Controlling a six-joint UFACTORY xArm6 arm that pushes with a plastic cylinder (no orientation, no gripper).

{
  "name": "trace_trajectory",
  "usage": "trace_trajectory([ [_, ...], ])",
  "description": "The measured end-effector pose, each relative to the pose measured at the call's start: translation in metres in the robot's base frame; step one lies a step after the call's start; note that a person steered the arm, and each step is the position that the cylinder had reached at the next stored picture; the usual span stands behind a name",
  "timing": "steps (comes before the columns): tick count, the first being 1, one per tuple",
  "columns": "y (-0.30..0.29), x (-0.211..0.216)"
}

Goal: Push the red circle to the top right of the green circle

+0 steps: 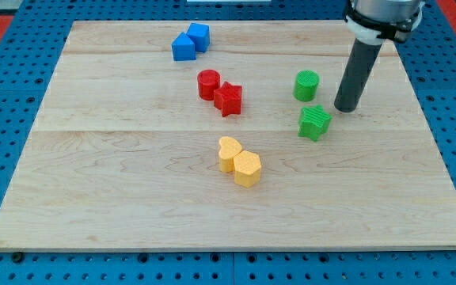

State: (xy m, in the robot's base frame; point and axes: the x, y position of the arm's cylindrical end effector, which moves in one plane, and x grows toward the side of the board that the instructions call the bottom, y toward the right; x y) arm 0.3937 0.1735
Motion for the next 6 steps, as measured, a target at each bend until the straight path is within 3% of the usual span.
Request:
trace_trajectory([
  [1, 0.008, -0.042],
  [2, 0.036, -0.115],
  [3, -0.07, -0.135],
  [4, -0.143, -0.111],
  [5, -0.177, -0.052],
  [6, -0.253, -0.046],
])
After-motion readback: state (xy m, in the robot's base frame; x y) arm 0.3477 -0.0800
